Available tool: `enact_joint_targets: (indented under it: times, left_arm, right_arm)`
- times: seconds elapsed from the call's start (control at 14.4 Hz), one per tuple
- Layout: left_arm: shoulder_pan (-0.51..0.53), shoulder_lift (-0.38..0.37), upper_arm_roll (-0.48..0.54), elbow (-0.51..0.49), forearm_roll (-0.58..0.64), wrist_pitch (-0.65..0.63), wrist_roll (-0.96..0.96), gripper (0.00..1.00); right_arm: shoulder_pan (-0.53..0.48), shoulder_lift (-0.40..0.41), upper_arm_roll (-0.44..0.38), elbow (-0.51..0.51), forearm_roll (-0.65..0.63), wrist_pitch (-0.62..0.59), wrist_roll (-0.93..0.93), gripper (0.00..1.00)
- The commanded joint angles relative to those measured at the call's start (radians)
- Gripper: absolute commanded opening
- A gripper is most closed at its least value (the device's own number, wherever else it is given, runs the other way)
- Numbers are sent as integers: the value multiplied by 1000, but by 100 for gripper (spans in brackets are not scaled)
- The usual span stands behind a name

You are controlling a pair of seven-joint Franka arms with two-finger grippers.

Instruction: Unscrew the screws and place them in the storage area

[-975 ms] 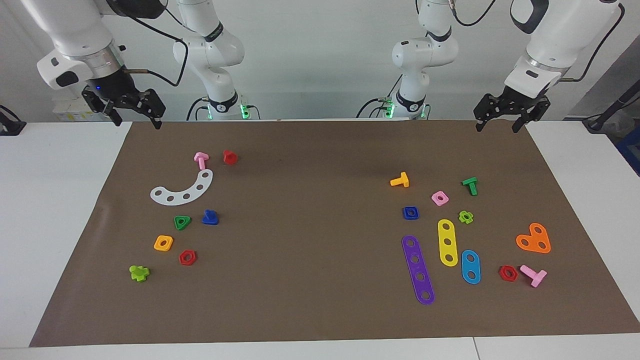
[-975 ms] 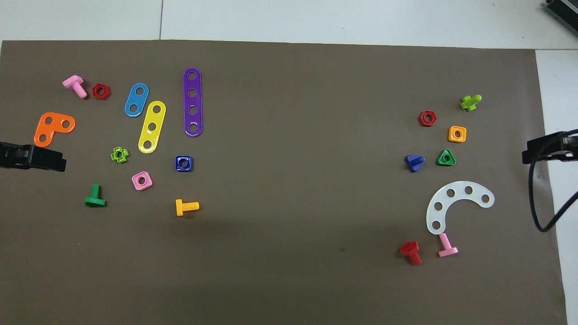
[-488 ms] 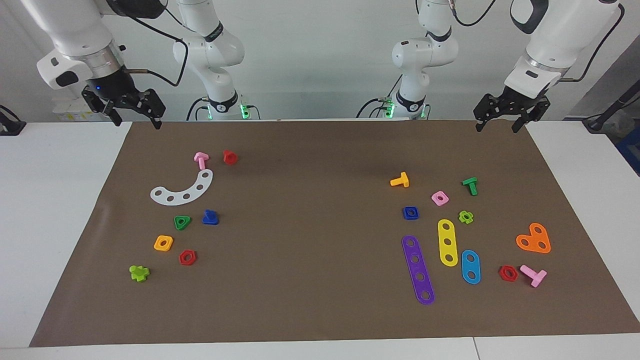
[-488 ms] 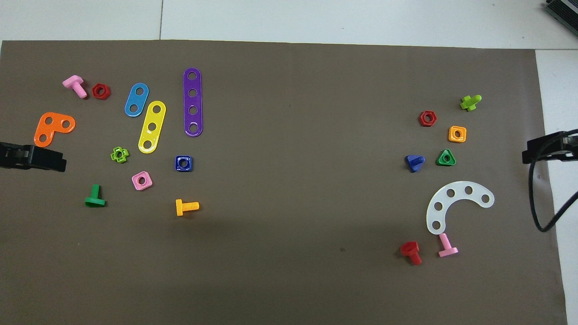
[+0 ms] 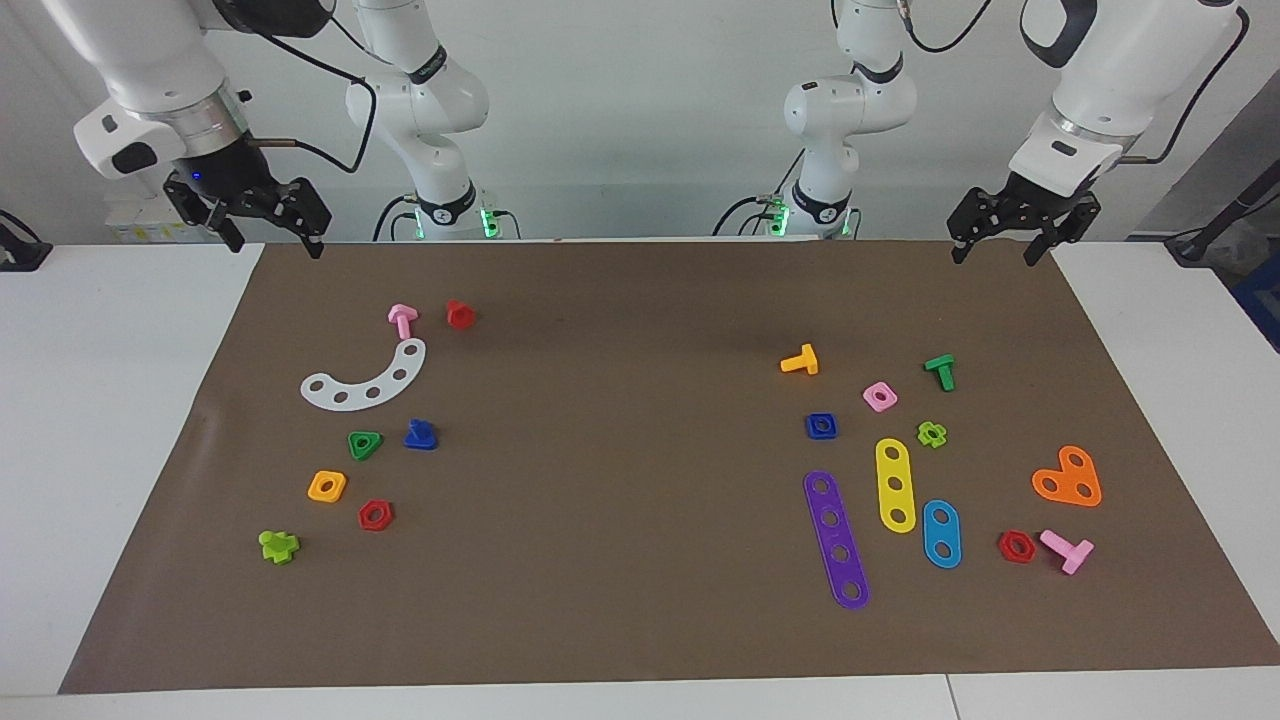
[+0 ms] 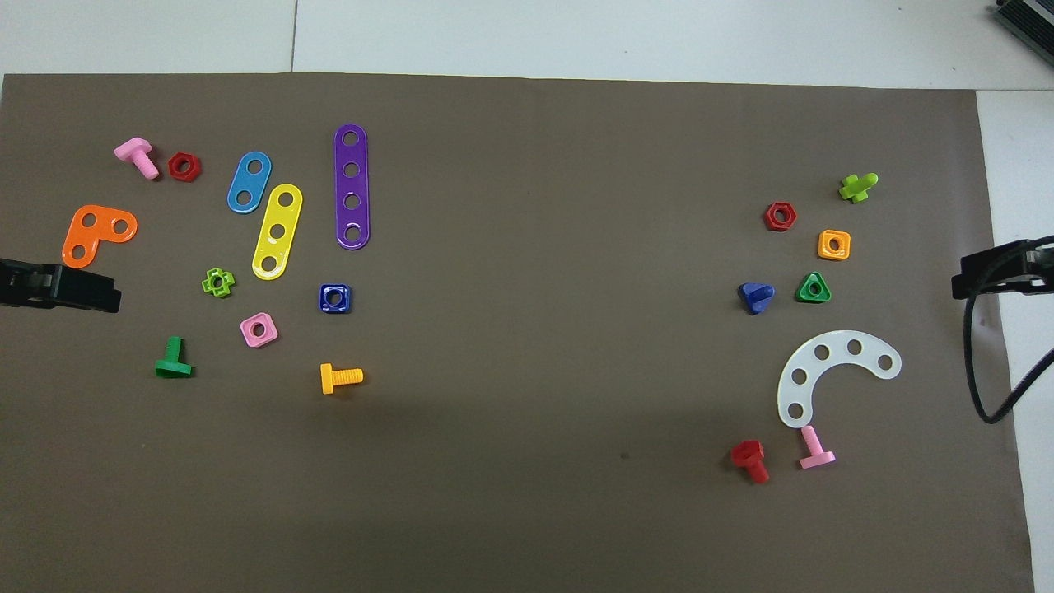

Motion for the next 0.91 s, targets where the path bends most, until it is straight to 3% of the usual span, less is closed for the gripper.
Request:
enact_joint_targets:
  times: [0.0, 0.84]
  left_arm:
    - [4, -23, 3, -25, -11, 24, -5, 100]
    - [2, -23, 3, -27, -11, 23, -5, 100]
  right_arm:
    - [-8, -11, 8, -19, 20, 14, 10, 100]
    - [-8, -11, 8, -14, 20, 12, 15, 100]
